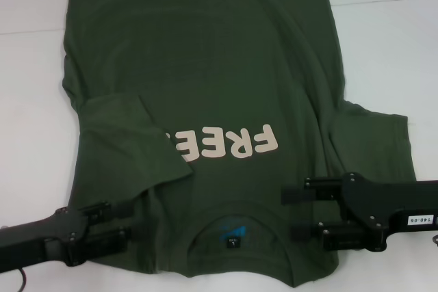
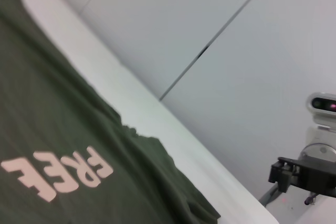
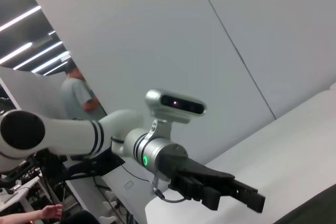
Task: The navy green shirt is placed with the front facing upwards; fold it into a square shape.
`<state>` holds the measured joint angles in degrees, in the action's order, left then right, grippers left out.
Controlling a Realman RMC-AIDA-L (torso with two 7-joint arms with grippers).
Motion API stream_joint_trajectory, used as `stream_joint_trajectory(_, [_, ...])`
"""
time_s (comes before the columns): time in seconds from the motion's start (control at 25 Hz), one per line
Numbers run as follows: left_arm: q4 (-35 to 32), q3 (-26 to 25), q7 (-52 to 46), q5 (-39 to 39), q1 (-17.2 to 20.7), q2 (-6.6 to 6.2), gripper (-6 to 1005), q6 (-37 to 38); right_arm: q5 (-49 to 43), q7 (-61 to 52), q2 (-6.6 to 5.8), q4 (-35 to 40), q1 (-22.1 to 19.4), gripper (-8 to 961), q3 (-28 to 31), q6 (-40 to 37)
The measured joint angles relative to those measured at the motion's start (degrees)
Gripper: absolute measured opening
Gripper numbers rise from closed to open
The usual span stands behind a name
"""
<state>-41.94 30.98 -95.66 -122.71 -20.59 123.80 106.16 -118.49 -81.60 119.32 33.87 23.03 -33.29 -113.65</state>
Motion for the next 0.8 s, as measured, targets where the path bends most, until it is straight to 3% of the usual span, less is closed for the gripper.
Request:
stream_joint_trajectory(0.28, [1.04, -2.02, 3.23, 1.55, 1.28, -0.09, 776, 0.77, 3.41, -3.34, -0.99, 0.09, -0.87, 701, 0.47, -0.09])
stream_joint_trajectory(0.52, [1.45, -2.7, 3.14, 1.6, 0.62, -0.17, 777, -0.09, 2.12, -10.68, -3.34, 4.83, -1.73, 701, -2.92, -0.11])
stream_joint_trajectory(0.64, [1.66, -2.97, 3.16, 1.8, 0.27, -0.16, 777, -0.17, 2.93, -16.18, -4.9, 6.81, -2.01, 701, -2.95, -0.27])
stream_joint_trajectory(0.8, [1.97, -3.01, 3.26, 2.34, -0.1, -0.15, 777, -0.78, 5.07, -23.52, -8.01, 7.09, -2.11, 700, -1.29, -0.08])
